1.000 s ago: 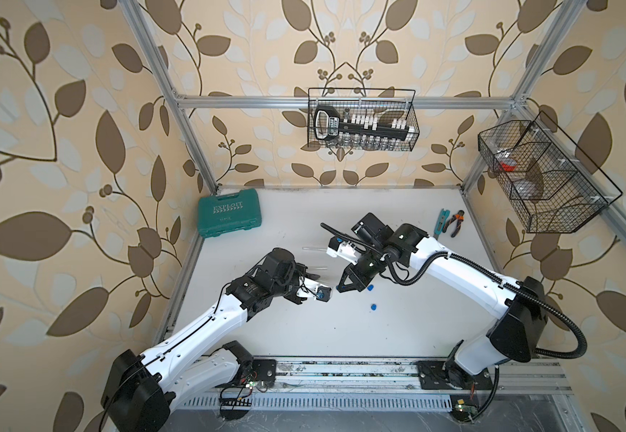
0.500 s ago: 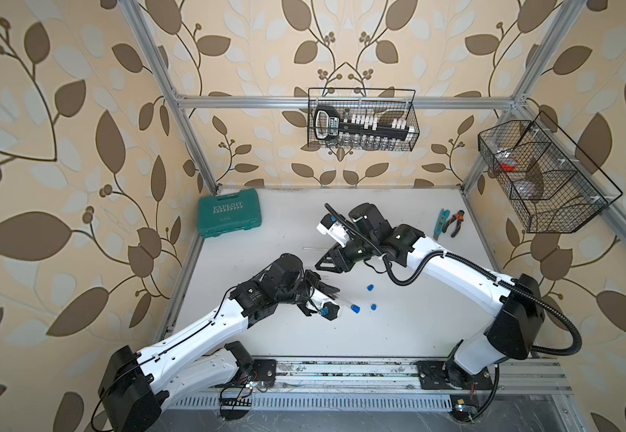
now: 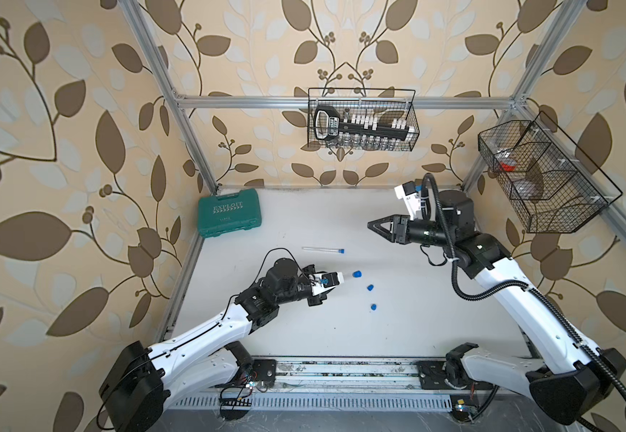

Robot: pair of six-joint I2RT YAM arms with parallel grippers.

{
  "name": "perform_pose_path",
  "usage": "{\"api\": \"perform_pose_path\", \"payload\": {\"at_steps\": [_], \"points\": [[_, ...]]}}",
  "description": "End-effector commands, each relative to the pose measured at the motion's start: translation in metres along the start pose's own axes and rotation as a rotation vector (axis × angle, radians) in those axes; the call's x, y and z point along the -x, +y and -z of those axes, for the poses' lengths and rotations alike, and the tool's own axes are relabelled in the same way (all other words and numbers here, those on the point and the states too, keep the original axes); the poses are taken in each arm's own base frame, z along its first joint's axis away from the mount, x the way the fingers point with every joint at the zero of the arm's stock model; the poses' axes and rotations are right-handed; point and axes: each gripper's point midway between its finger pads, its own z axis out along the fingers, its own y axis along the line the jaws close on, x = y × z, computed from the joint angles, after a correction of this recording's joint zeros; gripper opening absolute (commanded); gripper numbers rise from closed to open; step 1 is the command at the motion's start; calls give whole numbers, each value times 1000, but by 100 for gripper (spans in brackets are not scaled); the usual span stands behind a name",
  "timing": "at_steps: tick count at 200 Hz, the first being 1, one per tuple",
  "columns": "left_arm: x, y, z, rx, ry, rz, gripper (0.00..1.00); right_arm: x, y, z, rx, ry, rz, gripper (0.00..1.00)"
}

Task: Insert stoppers into test tubes
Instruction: Insert the stopper into the test tube.

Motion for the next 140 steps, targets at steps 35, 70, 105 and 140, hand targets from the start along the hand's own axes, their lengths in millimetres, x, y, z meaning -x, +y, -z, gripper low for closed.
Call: {"api": "perform_pose_path", "payload": {"at_steps": [35, 70, 105, 140], "points": [[61, 44, -9, 105, -353, 411, 0, -15, 26, 11, 241, 130, -482, 73], [70, 40, -9, 63, -377, 384, 0, -20, 35, 9, 252, 204, -475, 86], [82, 32, -6, 8, -413, 339, 0, -29, 50, -6, 287, 284, -485, 85], [90, 30, -5, -4, -421, 277, 0, -36, 61, -13, 309, 335, -490, 77]]}}
